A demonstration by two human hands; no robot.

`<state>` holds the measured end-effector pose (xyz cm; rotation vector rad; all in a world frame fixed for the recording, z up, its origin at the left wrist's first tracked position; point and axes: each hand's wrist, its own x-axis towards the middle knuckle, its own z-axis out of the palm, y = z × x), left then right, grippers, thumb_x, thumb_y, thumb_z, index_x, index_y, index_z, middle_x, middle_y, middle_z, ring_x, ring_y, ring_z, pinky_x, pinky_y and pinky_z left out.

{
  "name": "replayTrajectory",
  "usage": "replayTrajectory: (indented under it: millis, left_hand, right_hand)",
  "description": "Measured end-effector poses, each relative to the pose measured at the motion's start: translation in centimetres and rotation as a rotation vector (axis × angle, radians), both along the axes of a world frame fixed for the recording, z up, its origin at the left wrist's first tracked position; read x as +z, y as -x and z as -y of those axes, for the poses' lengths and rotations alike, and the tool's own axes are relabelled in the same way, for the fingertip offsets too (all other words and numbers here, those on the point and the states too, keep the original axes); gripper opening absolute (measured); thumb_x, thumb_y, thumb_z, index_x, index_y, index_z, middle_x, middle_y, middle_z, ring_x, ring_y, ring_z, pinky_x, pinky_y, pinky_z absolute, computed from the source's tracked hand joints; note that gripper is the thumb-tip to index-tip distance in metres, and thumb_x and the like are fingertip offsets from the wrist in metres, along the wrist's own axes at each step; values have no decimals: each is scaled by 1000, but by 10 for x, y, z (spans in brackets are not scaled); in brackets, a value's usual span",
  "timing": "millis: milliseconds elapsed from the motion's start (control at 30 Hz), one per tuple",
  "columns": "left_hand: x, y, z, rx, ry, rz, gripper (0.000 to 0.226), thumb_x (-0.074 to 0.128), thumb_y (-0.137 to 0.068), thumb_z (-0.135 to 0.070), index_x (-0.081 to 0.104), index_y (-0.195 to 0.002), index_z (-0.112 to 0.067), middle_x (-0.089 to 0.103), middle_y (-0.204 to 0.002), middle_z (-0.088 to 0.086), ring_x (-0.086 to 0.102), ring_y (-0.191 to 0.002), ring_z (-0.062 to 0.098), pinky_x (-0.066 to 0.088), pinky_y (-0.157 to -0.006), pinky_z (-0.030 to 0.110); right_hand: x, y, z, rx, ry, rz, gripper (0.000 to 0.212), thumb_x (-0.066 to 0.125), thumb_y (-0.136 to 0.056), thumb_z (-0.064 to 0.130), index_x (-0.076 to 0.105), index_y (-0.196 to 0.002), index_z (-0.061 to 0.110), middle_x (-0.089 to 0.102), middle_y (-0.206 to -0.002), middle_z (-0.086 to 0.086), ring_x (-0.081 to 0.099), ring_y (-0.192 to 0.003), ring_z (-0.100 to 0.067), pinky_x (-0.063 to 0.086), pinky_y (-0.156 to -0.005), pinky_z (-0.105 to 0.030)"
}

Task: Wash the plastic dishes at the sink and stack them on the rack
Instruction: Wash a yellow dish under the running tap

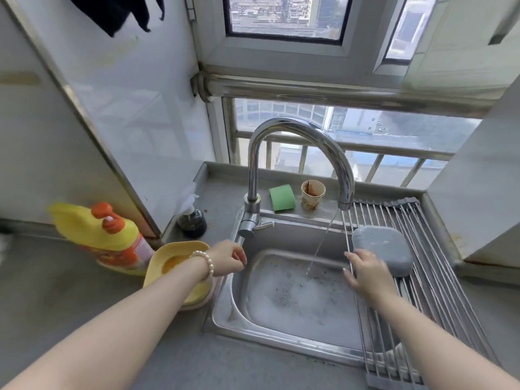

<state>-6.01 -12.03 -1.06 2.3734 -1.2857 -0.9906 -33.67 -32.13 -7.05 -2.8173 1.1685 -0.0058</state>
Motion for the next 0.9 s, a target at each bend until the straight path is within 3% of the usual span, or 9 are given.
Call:
replayTrajectory:
  millis: [67, 100, 233, 300, 400, 500, 633, 733, 900]
  left_hand:
    - [3, -9, -6, 69, 38, -1, 16, 59, -81, -6, 70, -87, -16, 68, -83, 1, 66, -82, 18, 55, -79, 27]
    - [4, -14, -10, 102, 49, -5, 17, 59, -82, -4, 70, -86, -15, 68, -82, 2, 67, -81, 18, 55, -76, 26]
    - [6, -33, -26, 175, 57, 4, 17, 59, -85, -5, 69, -85, -19, 68, -88, -1, 65, -90, 15, 53, -80, 26]
    - [6, -42, -34, 185, 62, 21, 19, 58, -86, -5, 68, -85, -22, 69, -90, -3, 63, -92, 13, 52, -83, 26]
    - [5, -54, -47, 217, 79, 15, 29, 53, -86, -3, 67, -79, -27, 69, -89, -6, 63, -91, 11, 52, -81, 27]
    - [5, -62, -58, 245, 97, 6, 33, 53, -85, -1, 68, -75, -29, 69, -87, -8, 63, -88, 10, 53, -76, 25]
    - [6, -68, -70, 260, 120, -10, 28, 54, -86, -3, 68, -80, -26, 69, -88, -8, 63, -90, 11, 53, -79, 26]
    - [10, -70, -77, 273, 177, 55, 22, 55, -87, -7, 68, -89, -25, 67, -96, -6, 61, -95, 13, 48, -79, 24]
    - [15, -73, -72, 140, 240, 326, 33, 57, -93, -31, 58, -125, -22, 55, -126, -3, 44, -122, 16, 34, -104, 31]
  right_hand:
    - [4, -32, -33, 117, 66, 130, 33, 43, -75, 32, 62, -60, 11, 60, -63, -8, 61, -59, -31, 50, -52, -38]
    - [5, -51, -50, 176, 56, 177, 32, 43, -75, 31, 57, -53, 13, 56, -55, -6, 58, -52, -29, 45, -48, -35]
    - [26, -129, -113, 124, -398, 157, 31, 56, -90, 38, 60, -70, 16, 66, -77, -6, 61, -78, -26, 42, -64, -32]
    - [33, -164, -137, 60, -605, 128, 46, 59, -87, 53, 51, -60, 16, 60, -65, -3, 59, -70, -24, 42, -60, -31]
    - [39, -199, -167, 35, -664, 35, 56, 59, -80, 65, 51, -61, 14, 55, -61, 0, 54, -62, -20, 38, -50, -28]
    - [38, -212, -182, 9, -691, -34, 40, 62, -85, 45, 52, -63, 13, 59, -63, -1, 59, -63, -20, 46, -51, -26]
    - [44, -216, -192, 11, -759, -32, 30, 49, -90, 22, 53, -64, 9, 59, -55, -4, 63, -54, -23, 59, -66, -32]
    - [54, -212, -190, -3, -836, -12, 34, 43, -93, 20, 51, -63, 5, 61, -58, -8, 60, -47, -25, 55, -56, -31]
    - [74, -179, -149, -15, -864, 120, 29, 38, -88, 8, 56, -67, 1, 62, -55, -9, 54, -38, -18, 41, -38, -18]
